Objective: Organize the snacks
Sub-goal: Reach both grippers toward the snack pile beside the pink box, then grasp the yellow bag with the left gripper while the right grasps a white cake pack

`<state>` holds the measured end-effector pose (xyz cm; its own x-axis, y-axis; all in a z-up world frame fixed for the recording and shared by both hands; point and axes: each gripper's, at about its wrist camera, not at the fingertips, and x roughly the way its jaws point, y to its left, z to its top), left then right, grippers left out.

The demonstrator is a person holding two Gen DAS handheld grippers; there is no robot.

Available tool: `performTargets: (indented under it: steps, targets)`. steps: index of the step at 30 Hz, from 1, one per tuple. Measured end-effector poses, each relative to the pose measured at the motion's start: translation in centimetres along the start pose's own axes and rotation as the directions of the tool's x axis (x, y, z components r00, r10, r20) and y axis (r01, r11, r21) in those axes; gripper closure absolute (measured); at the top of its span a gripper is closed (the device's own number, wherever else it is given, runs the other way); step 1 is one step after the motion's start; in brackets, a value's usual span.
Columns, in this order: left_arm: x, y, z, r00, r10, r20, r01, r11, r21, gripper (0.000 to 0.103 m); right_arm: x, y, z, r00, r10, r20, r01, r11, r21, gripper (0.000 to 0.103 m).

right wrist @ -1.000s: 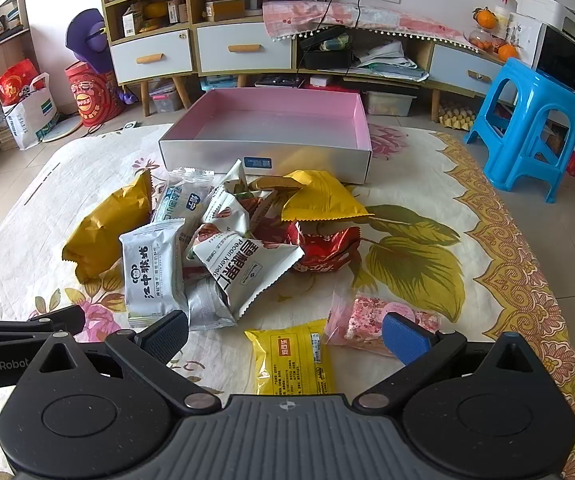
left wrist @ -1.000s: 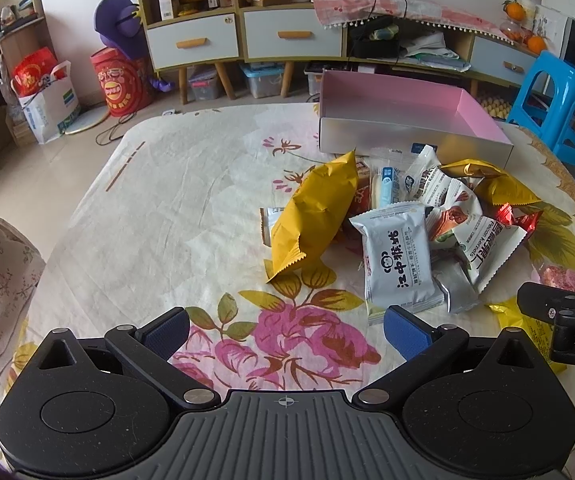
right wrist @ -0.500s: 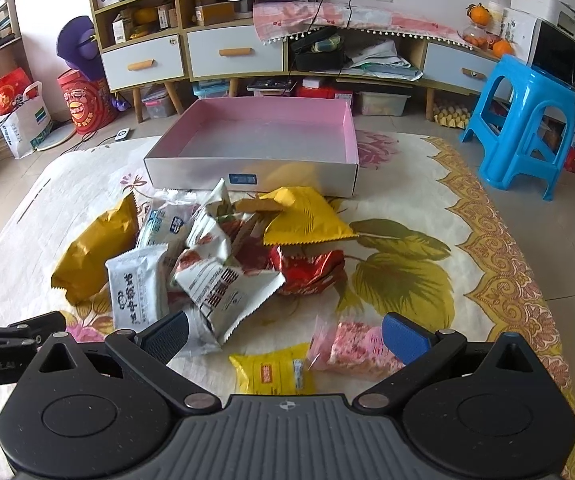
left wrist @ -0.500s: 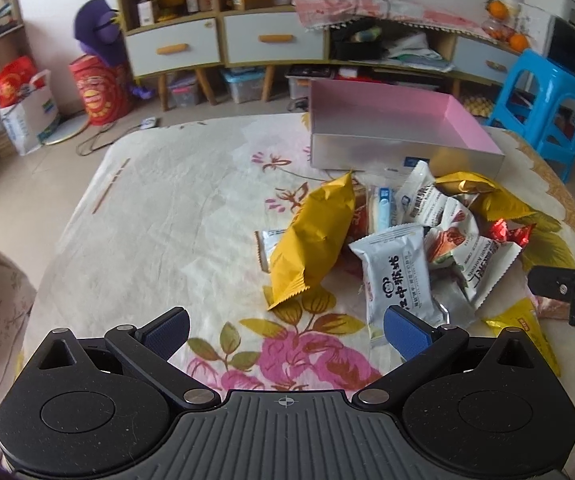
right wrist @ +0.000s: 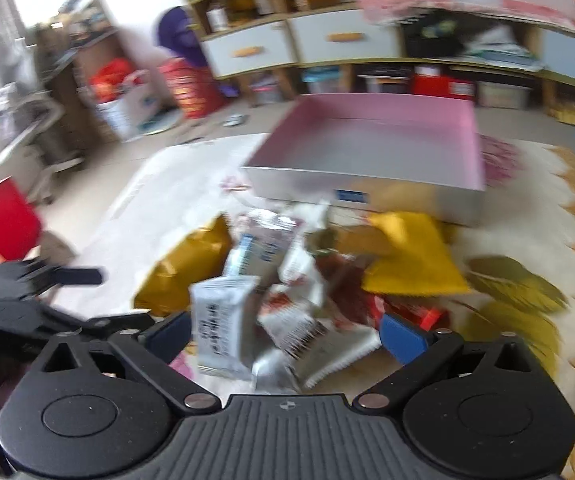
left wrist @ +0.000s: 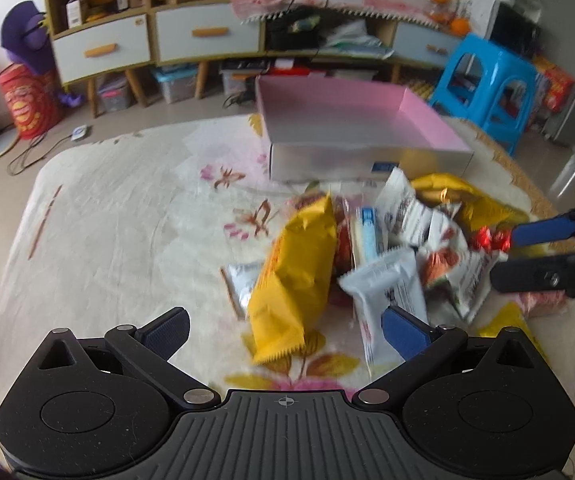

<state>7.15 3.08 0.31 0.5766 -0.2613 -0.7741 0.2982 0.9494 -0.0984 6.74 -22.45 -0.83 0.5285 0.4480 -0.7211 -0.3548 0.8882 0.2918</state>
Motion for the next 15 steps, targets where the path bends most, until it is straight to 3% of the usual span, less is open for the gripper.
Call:
performTargets:
  steps: [5,7,15]
  targets:
    - [1.7,1.7,-0.9,0.993,-0.101,0.068,0.104,0.994,-0.037,0.004,1.6,-1.1,-0.7,0.998,0.057,-0.002,-0.057,0.998,-0.027,0.03]
    - [2.4,2.2,-1.3,0.99,-0.119,0.077,0.124,0.991,-0.058,0.009,1.9,-1.9,-1.2,0.998,0.06,-0.019,-0.06,0.998,-0.011,0.043]
    - [4.5,4.1,-2.4,0.984,-0.163,0.071,0.17,0.978,-0.121,0.032,2.5,-3.9,-2.1,0.998,0.056,-0.031,-0.055,0.998,0.021,0.055]
